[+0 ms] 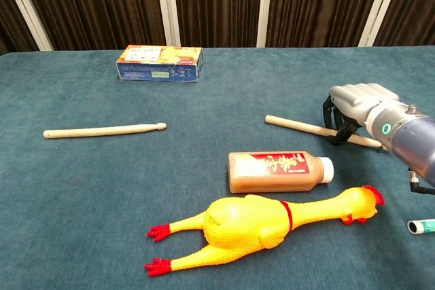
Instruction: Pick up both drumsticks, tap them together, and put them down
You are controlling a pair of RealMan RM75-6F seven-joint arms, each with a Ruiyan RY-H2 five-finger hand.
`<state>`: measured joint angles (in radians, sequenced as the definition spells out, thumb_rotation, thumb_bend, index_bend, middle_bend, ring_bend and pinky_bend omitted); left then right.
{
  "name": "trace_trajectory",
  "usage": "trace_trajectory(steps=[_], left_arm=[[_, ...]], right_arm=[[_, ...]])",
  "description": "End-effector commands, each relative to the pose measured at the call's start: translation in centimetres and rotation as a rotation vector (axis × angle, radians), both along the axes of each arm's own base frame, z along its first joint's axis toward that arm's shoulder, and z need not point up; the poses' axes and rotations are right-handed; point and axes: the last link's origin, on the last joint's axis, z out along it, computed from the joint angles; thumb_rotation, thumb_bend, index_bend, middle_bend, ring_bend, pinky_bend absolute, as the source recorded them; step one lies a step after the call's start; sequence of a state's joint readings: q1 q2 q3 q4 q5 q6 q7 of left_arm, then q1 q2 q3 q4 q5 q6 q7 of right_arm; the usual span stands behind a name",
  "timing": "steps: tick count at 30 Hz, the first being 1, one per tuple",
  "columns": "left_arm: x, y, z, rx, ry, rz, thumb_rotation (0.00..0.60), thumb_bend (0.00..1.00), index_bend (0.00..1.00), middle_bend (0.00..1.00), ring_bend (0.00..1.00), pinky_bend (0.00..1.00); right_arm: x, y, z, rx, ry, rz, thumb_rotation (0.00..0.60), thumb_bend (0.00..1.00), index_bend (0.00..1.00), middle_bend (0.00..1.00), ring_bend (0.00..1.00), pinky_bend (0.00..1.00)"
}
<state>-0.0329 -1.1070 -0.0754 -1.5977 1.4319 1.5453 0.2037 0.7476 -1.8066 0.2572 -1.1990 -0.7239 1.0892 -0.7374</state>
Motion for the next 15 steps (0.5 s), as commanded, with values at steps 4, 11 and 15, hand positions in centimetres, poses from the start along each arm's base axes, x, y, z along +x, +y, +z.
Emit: trace_trajectory(steps=[4,11,15], left_arm=[[0.0,0.0,0.0,0.000,0.000,0.001,0.600,0.33,0.11,0.02,0.00,0.00],[-0.1,0.0,0.2,0.005,-0.007,0.000,0.600,0.33,0.11,0.02,0.00,0.00],[0.1,0.1,0.3,0.008,-0.018,-0.009,0.600,0.33,0.11,0.02,0.00,0.00]], right_arm=[[0.1,0.0,-0.1,0.003,-0.004,0.009,0.600,0.41,0.58,0.60,0.37,0.04],[1.0,0.3,0.4,0.006,-0.046,0.068,0.600,0.41,0.60,0.60,0.37,0.04],[1.9,0.7,1.4,0.010,-0.127,0.118,0.600,0.41,0.62,0.61,0.38,0.04]])
